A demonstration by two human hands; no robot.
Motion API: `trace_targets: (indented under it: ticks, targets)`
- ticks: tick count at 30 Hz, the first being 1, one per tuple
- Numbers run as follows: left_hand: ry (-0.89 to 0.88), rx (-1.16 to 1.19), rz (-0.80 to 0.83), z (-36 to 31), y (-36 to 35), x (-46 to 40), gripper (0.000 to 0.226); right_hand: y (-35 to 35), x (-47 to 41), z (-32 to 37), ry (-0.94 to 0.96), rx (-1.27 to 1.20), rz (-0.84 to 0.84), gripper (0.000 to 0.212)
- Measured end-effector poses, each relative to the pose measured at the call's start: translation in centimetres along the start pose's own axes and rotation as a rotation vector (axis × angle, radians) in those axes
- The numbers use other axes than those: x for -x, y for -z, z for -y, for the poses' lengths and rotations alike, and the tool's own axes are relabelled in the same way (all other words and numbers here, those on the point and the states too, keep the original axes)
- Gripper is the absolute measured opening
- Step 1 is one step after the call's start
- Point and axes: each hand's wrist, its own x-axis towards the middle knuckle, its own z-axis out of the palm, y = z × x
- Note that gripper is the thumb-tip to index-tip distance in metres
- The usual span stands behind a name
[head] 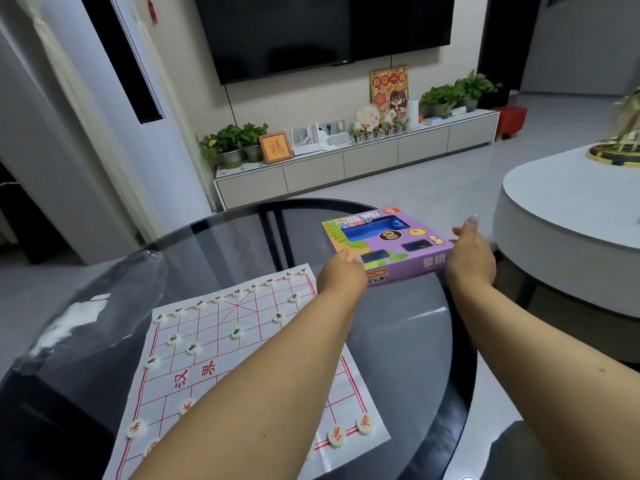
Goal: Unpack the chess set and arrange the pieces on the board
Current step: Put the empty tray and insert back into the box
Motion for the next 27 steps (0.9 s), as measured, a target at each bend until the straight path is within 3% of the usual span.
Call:
trace_targets:
  ticks: [8,16,20,23,27]
  targets:
    - [0.179,-0.082,0.102,-0.6,-1.4,-0.2,0.074,-0.5,-0.2,-1.2,-0.015,0.114,0.036,0.067]
    - [0.233,-0.103,0.136,-0.2,-1.9,-0.5,0.079,-1.2,-0.7,-2.5,-0.009,0.258,0.032,0.071]
    - [0.201,-0.122,0.155,-0.1,-1.7,-1.0,0.080,-1.4,-0.3,-1.8,0.043,0.377,-0.018,0.065]
    - [0.081,-0.230,0.077,0.0,-0.4,-1.0,0.076,-2.3,0.8,-0.2,0.193,0.365,-0.097,0.057]
    - [-0.117,-0.291,-0.059,1.4,4.0,-0.1,0.063,-4.9,4.4,2.8,0.472,0.186,0.033,0.046]
